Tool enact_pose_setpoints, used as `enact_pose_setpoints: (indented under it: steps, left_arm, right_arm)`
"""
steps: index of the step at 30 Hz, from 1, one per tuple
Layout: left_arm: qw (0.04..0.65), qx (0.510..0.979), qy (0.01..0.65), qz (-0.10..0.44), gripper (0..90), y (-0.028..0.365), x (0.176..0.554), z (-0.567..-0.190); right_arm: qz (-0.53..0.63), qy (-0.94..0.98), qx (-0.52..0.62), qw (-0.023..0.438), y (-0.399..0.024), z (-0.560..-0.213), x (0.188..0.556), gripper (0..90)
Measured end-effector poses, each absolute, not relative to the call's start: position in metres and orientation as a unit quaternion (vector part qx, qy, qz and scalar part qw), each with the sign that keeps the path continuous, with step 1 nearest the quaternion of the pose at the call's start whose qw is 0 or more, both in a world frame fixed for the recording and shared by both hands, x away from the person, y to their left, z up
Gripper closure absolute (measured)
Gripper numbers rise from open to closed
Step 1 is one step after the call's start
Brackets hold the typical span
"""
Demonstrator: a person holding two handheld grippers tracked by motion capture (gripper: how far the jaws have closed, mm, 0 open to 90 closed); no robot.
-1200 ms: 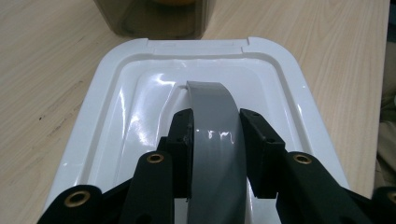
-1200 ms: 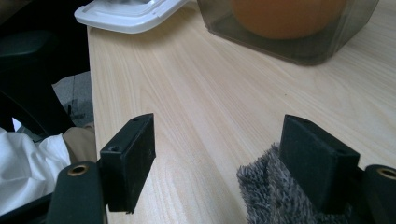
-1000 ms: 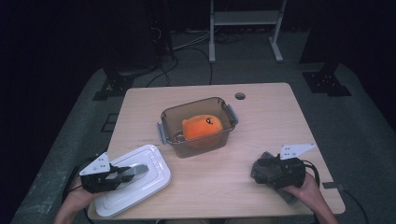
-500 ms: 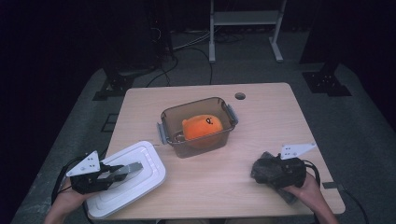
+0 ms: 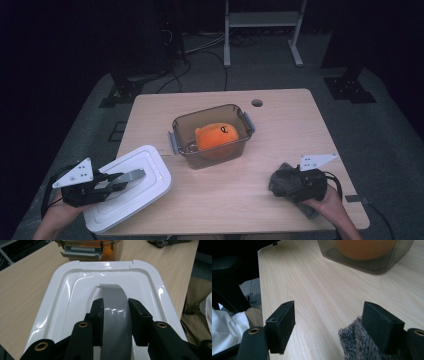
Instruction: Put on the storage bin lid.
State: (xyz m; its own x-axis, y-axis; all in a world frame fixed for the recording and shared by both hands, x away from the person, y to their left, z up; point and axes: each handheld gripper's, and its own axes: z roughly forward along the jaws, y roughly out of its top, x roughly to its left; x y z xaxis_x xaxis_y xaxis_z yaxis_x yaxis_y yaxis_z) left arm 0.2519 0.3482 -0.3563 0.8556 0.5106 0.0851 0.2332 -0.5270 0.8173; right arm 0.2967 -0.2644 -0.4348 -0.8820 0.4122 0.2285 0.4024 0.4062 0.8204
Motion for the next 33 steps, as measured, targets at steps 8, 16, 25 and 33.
enact_pose_setpoints:
  steps: [8,16,25,33]
  left_arm:
    - [0.442,0.856,0.21,0.165,66.6,0.342,0.261,-0.341]
    - [0.444,0.857,0.2,0.169,66.6,0.333,0.271,-0.324]
    - [0.444,0.86,0.189,0.165,66.6,0.317,0.288,-0.311]
    - [0.446,0.863,0.175,0.16,66.6,0.298,0.306,-0.297]
  right_arm:
    - [0.489,0.838,0.243,0.004,-0.264,-0.435,0.297,25.9]
    - [0.489,0.838,0.243,0.004,-0.265,-0.435,0.297,25.9]
    - [0.488,0.838,0.243,0.002,-0.265,-0.436,0.298,25.9]
    - [0.487,0.839,0.241,0.002,-0.265,-0.436,0.298,25.9]
